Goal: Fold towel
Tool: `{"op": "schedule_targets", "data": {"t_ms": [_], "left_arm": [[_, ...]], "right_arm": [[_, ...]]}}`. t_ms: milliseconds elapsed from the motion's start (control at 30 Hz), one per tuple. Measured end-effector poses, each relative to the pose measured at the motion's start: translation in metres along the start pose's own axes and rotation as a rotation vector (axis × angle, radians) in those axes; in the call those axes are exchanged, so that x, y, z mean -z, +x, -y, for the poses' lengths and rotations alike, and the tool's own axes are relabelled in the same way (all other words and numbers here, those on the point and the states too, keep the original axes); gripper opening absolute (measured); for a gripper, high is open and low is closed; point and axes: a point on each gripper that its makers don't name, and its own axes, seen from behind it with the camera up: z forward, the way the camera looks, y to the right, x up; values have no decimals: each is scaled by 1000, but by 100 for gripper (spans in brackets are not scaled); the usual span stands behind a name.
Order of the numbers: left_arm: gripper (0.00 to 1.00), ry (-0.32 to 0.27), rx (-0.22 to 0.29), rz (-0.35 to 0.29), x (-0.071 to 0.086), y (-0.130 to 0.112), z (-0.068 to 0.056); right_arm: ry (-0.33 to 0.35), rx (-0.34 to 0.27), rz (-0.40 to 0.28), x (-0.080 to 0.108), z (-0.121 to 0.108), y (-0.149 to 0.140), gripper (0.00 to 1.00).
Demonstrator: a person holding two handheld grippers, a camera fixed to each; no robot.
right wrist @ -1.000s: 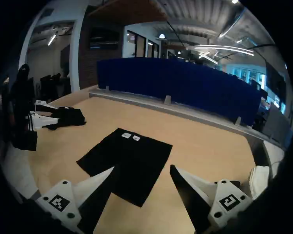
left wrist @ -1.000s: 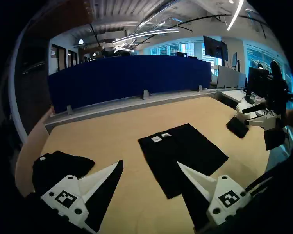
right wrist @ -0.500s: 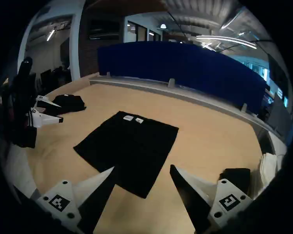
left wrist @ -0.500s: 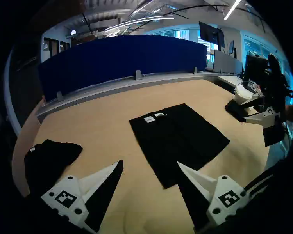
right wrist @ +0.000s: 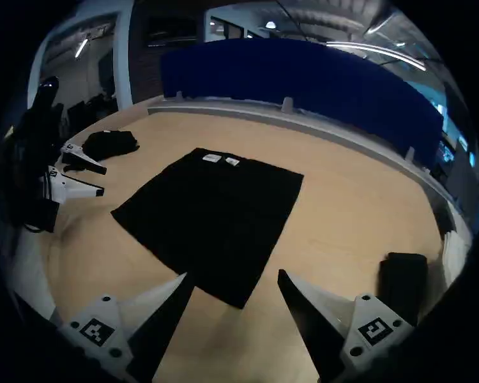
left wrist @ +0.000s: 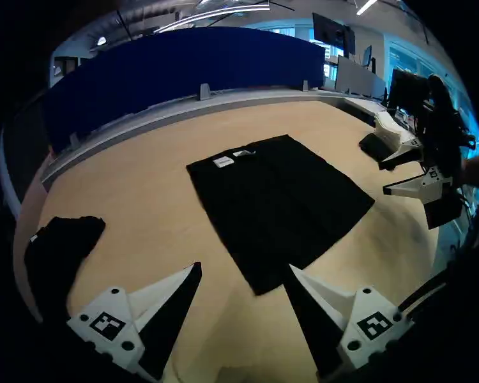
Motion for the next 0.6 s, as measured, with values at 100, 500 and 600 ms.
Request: {"op": "schedule_targets", "data": {"t_ms": [100, 500, 600], "left_arm": [[91, -15, -8, 20, -7, -6, -4], [91, -61, -32, 115, -27, -35, -16], [91, -75, -33, 142, -29, -42, -20]], "right_arm": [[1, 4, 18, -7, 0, -8, 100], [6, -24, 65, -28, -2, -29, 100], [11, -23, 73, -30, -1, -33, 100]]}}
